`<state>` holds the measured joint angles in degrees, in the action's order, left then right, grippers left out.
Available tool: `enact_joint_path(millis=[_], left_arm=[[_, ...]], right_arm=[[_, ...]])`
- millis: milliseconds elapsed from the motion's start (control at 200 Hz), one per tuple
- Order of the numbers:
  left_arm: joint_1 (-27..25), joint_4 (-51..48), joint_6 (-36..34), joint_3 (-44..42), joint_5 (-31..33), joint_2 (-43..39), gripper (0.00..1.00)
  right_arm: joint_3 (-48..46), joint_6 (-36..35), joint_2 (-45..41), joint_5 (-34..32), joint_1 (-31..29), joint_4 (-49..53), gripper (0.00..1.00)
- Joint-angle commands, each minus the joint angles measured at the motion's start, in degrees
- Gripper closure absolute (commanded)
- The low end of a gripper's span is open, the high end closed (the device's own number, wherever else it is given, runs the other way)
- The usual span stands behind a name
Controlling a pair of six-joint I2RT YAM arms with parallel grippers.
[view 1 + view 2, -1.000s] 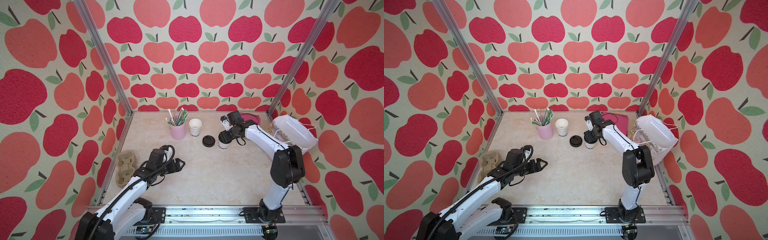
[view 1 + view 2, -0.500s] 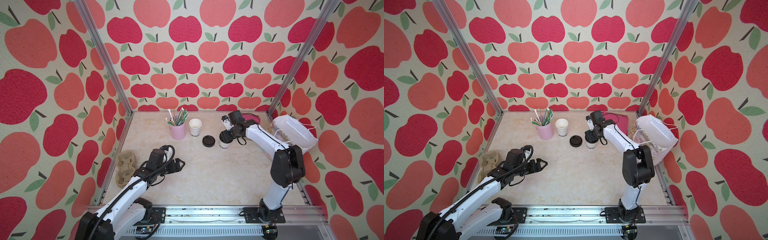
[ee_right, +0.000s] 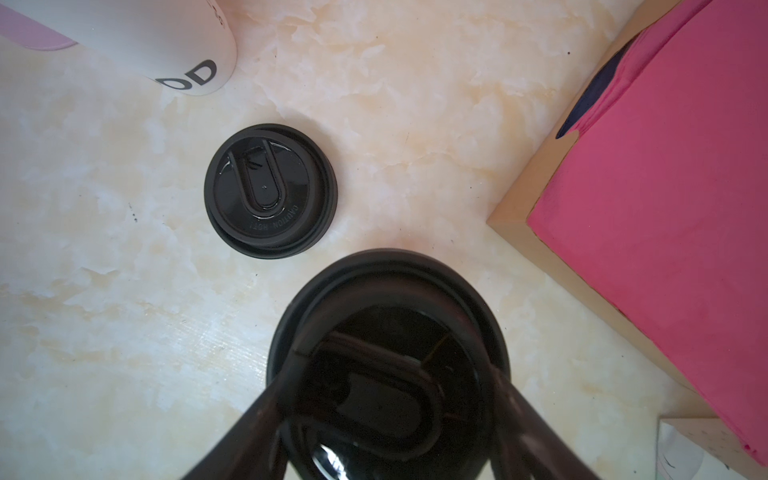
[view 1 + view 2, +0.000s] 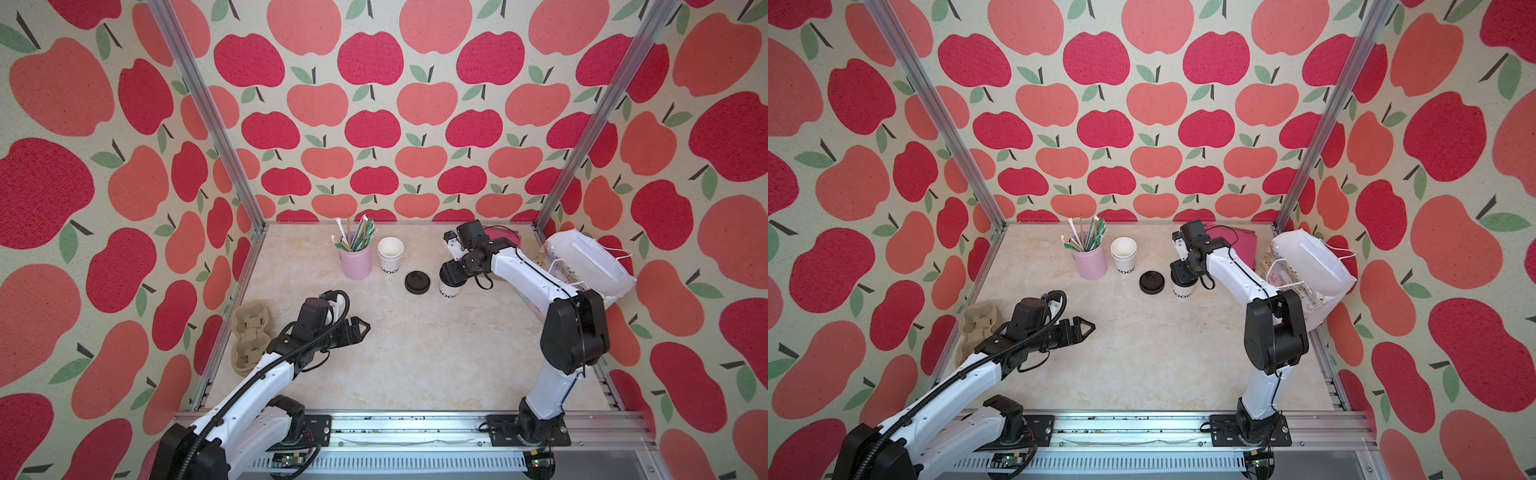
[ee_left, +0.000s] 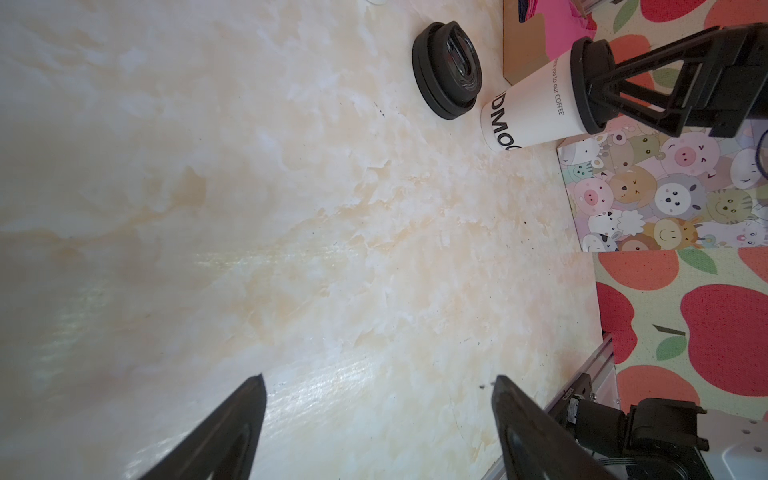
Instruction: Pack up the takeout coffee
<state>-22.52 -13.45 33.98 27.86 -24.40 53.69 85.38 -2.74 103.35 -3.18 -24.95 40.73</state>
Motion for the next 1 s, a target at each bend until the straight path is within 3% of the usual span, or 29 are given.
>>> enact_joint_path(millis=[0,995], left_arm=[[0.29,0.18,0.31,-0.35,-0.04,0.32,0.12],[0.38,1.21,0.44,-0.95,-0.21,1.40,0.11]], right_arm=[[0.00,-0.07,2.15,-3.59,0.78,6.55,0.31],[2.12,1.51,-0.69,-1.30,1.01,6.30,0.25]])
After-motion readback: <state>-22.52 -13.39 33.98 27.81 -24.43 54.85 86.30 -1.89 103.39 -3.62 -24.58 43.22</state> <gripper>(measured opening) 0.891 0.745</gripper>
